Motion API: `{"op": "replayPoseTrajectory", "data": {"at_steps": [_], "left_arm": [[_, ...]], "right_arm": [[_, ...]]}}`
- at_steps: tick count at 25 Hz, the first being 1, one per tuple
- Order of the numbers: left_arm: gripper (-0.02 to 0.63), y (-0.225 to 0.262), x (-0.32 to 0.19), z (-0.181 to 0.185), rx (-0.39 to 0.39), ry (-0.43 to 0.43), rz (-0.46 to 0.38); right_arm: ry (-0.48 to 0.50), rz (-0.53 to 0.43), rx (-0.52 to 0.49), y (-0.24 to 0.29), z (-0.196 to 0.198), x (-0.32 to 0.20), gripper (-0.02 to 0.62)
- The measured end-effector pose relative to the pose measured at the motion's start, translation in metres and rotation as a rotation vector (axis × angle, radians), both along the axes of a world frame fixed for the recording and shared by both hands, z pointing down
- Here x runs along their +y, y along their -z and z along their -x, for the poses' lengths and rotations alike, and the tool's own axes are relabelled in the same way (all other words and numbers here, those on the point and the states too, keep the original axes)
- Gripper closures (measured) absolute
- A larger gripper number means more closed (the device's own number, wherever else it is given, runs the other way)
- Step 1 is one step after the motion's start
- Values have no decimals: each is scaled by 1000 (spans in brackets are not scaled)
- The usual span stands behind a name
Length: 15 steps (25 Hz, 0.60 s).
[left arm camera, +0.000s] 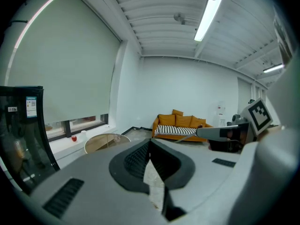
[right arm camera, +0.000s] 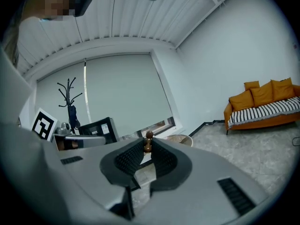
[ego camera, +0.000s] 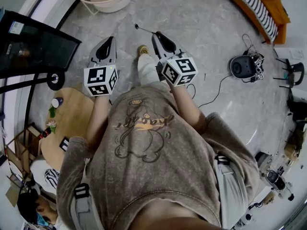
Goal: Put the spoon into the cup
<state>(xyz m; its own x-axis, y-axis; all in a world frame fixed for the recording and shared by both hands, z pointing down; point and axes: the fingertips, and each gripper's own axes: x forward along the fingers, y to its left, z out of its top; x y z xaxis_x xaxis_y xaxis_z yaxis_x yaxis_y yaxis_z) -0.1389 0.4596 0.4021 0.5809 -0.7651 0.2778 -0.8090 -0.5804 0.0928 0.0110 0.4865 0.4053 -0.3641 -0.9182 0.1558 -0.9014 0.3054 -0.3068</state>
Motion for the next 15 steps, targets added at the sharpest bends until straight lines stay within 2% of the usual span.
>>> {"op": "replayPoseTrajectory", "data": {"at_steps": [8, 15], "left_arm": [[589, -7, -38, -14, -8, 2, 13], [589, -6, -83, -18, -11, -4, 27]], "right_arm": [[-2, 21, -7, -9, -16, -35, 534], [1, 26, -7, -8, -21, -85, 534]]}}
